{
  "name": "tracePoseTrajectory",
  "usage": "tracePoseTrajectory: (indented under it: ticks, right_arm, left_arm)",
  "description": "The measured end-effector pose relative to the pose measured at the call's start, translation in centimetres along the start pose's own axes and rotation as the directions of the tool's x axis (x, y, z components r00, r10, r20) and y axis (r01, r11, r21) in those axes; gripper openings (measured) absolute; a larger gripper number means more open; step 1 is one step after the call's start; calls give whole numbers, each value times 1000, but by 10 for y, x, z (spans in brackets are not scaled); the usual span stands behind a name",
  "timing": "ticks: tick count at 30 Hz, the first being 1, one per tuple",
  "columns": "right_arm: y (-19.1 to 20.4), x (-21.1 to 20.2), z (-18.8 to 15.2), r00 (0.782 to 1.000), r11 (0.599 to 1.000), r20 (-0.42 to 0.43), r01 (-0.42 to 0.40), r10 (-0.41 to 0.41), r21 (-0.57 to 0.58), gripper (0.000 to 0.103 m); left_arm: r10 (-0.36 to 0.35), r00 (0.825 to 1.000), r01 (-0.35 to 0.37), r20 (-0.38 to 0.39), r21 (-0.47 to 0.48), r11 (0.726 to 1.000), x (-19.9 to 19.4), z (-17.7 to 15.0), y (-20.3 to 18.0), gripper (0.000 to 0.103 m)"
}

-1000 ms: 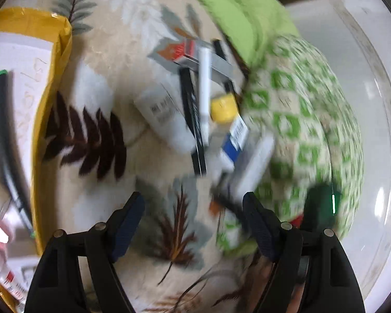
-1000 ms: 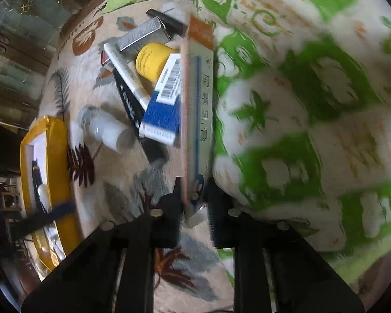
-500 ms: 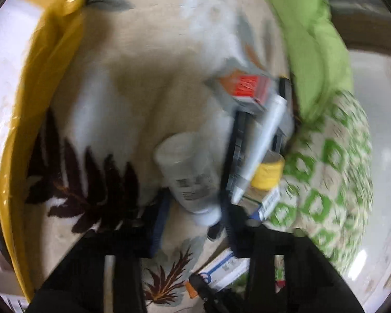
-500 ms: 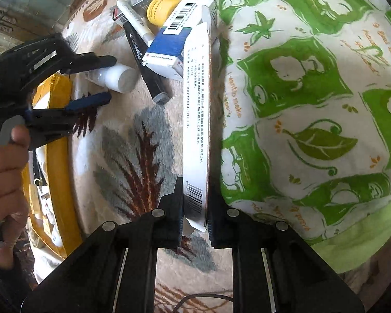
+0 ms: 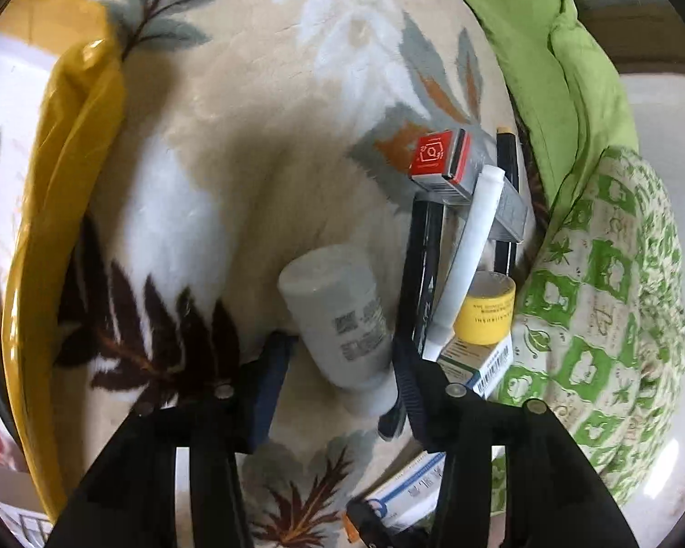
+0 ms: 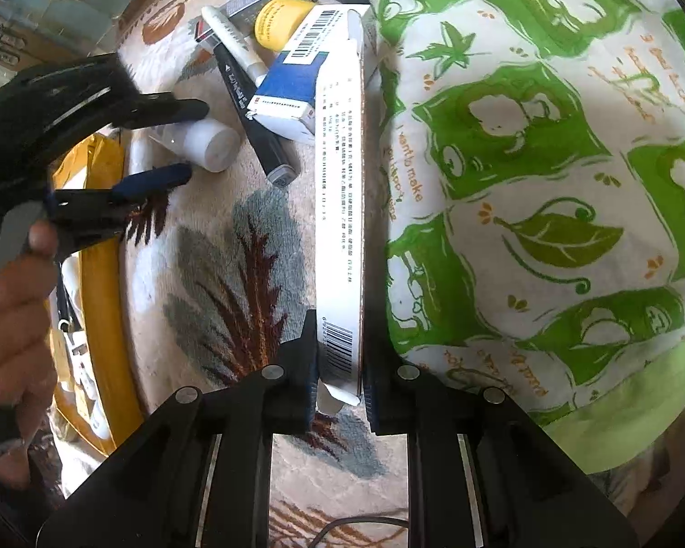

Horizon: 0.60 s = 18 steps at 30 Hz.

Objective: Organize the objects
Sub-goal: 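Grasp the white ointment box with the right tool while the left tool grasps a white bottle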

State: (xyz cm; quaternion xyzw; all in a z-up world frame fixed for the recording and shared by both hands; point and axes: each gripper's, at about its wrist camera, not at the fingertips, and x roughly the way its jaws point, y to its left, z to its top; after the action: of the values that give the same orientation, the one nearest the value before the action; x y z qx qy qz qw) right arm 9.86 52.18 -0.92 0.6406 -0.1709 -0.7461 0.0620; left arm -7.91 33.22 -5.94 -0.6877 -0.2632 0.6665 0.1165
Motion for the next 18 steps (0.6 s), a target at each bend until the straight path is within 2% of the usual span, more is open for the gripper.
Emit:
tracePoseTrajectory:
  ticks: [1,3,6,9,13,15,16,18]
  right_arm:
    - [0,-1,-1,1000,1000,3,3,-3,-4,14]
    - [2,-1,-1,1000,1000,7,15,-15,-13,14]
    - [5,-2,0,999,999,13,33,-33,-26,14]
    - [6,-4,-1,999,999,24,39,-38,-37,15]
    - [6,-10,-12,1000,998,21,11,-10,-57,16]
    - [6,-11,-20,1000,996,-9,-13,12,-89,16]
    - [8,-11,-26,999,994,-28,-22,19,-106,16]
    - [7,-6,-29,999,991,-47,-20,14,-135,16]
  left_arm:
    - [6,1000,-6,9,15,1000,-1,-1,-1,37]
    - [18,1000,-19,10,98,995,-4,-8,-4,36]
    - [5,1000,-3,-13,123,992,-15,-24,5,36]
    - [4,999,5,-41,209,978,-33,-55,19,36]
    - [-9,989,54,-147,306,951,-54,-109,45,36]
    - [5,975,73,-223,342,937,-55,-138,59,36]
    - [21,969,70,-245,357,931,-52,-145,59,37]
    - [100,961,19,-260,421,907,-39,-162,60,37]
